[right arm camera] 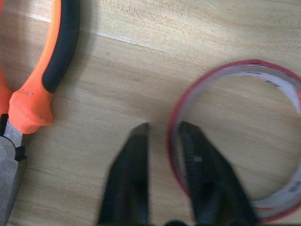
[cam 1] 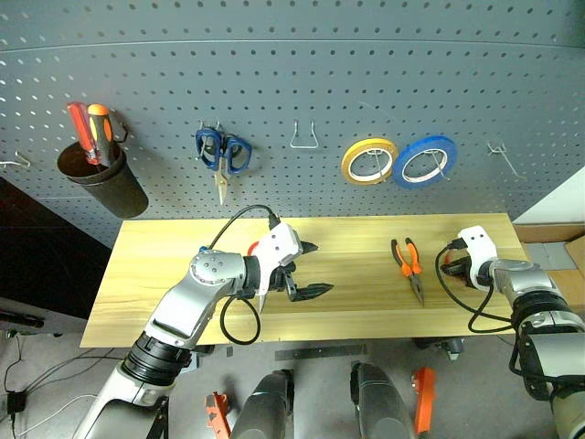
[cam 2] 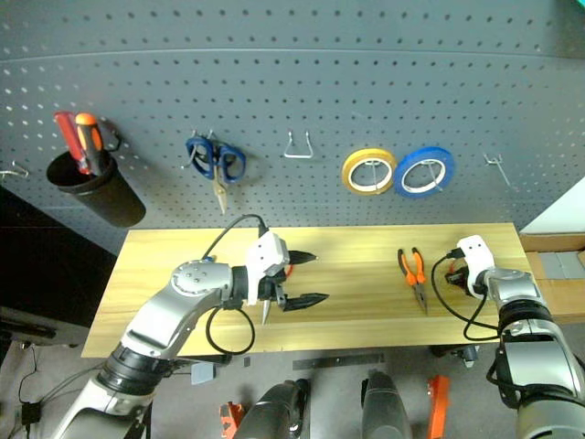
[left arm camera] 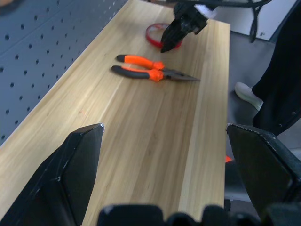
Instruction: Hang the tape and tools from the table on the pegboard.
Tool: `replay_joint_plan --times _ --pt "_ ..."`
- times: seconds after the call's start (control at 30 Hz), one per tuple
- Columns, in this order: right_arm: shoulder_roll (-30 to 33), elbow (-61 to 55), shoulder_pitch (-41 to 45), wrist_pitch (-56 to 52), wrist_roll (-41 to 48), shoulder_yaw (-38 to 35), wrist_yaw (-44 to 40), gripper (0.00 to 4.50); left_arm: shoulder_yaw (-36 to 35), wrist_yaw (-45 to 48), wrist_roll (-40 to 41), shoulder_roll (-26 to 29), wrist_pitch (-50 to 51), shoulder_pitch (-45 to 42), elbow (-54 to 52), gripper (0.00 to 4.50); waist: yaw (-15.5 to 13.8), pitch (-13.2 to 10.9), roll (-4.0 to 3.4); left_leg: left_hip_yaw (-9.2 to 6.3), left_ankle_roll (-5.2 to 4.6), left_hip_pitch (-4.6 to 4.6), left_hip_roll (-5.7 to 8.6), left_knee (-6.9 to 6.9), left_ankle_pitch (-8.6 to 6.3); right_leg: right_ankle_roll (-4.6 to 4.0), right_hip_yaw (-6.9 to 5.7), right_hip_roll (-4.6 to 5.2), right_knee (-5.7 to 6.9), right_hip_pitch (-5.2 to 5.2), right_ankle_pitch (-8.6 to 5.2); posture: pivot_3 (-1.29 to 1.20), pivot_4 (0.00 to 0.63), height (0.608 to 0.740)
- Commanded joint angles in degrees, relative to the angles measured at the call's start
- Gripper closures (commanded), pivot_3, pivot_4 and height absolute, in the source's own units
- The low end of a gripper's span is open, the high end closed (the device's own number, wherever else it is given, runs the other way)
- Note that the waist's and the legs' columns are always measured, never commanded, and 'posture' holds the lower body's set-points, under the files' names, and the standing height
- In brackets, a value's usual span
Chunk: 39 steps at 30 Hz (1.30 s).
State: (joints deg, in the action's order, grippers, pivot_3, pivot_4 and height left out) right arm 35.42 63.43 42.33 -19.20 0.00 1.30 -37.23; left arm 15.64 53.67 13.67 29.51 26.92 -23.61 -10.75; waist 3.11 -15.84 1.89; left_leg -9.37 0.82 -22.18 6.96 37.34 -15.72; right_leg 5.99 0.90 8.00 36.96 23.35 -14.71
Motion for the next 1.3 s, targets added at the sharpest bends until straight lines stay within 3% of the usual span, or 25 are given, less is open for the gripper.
replay_joint_plan --times 0.03,0.17,0.27,0.4,0.53,0.7,0.8,0.97,1.3 --pt "0.69 2.23 -1.53 0.65 -1.83 0.28 1.49 4.48 0.6 1.48 0.46 -0.11 -1.46 -0.9 -2.13 0.0 -0.04 0.0 0.0 0.0 0.0 0.0 0.0 0.06 0.0 0.01 0.0 -0.01 0.0 -0.01 0.02 -0.07 0.31 0.74" --pt "1.9 -3.29 -5.07 2.67 -1.18 -1.41 3.0 4.48 1.04 2.35 0.81 -0.92 -1.48 -2.07 -1.82 0.0 -0.17 0.0 -0.01 -0.05 0.0 -0.1 0.01 0.3 0.0 0.07 -0.02 -0.03 0.01 -0.05 0.1 -0.11 0.288 0.74" --pt "3.3 -13.82 -10.95 2.09 0.11 -3.83 4.59 4.48 1.34 2.8 1.16 -2.01 -1.36 -3.06 -1.57 0.0 -0.39 0.02 -0.04 -0.22 0.01 -0.39 0.07 0.57 -0.01 0.13 -0.1 -0.04 0.01 0.06 0.15 -0.13 0.282 0.74" --pt "3.86 -52.33 -30.74 -4.49 1.52 -12.46 9.86 4.48 1.97 3.49 1.95 -4.2 -1.2 -5.72 -0.69 0.0 -0.69 0.09 -0.26 -0.2 0.0 -0.79 0.13 0.63 0.0 0.19 -0.04 0.01 0.08 0.5 0.22 -0.18 0.279 0.74" --pt "-0.67 -85.39 -44.73 -10.13 -0.65 -17.54 16.32 4.48 2.97 4.57 2.05 -6.09 -2.5 -8.18 0.79 0.0 0.8 0.12 -0.5 0.08 0.0 -1.01 0.13 0.68 0.01 0.23 0.14 0.07 0.22 0.86 0.26 -0.23 0.285 0.74" --pt "-5.83 -103.67 -46.89 -15.12 -3.43 -15.99 21.79 4.48 4.07 6.28 1.2 -7.2 -5.17 -9.87 3.58 0.0 2.24 0.11 -0.51 0.3 0.0 -0.8 -0.41 0.66 0.0 0.09 0.22 -0.42 0.13 0.76 0.61 -0.28 0.295 0.74" --pt "-6.35 -103.31 -40.4 -16.96 -2.23 -16.64 22.56 4.48 4.09 6.72 1.11 -7.84 -6.34 -10.8 5.01 0.0 2.64 0.1 -0.52 0.29 -0.03 -0.75 -0.7 0.67 0.0 -0.14 0.22 -0.74 0.11 0.76 0.86 -0.29 0.296 0.74" --pt "-8.88 -92.92 -26.97 -17.51 2.49 -18.36 23.31 4.48 2.73 4.35 0.72 -10.65 -8.97 -12.92 7.6 0.0 3.27 0.01 -0.49 0.27 0.04 -0.72 -0.81 0.65 0.41 -0.27 0.18 -0.89 0.12 0.74 1.19 -0.28 0.292 0.74" --pt "-12.21 -63.48 -9.7 -4.51 7.4 -18.35 22.91 4.48 1.37 1.25 0.05 -11.72 -9.78 -13.35 7.7 0.0 3.48 -0.03 -0.55 0.33 0.18 -0.77 -0.83 0.59 0.51 -0.35 0.23 -0.92 0.05 0.87 1.42 -0.23 0.285 0.74"
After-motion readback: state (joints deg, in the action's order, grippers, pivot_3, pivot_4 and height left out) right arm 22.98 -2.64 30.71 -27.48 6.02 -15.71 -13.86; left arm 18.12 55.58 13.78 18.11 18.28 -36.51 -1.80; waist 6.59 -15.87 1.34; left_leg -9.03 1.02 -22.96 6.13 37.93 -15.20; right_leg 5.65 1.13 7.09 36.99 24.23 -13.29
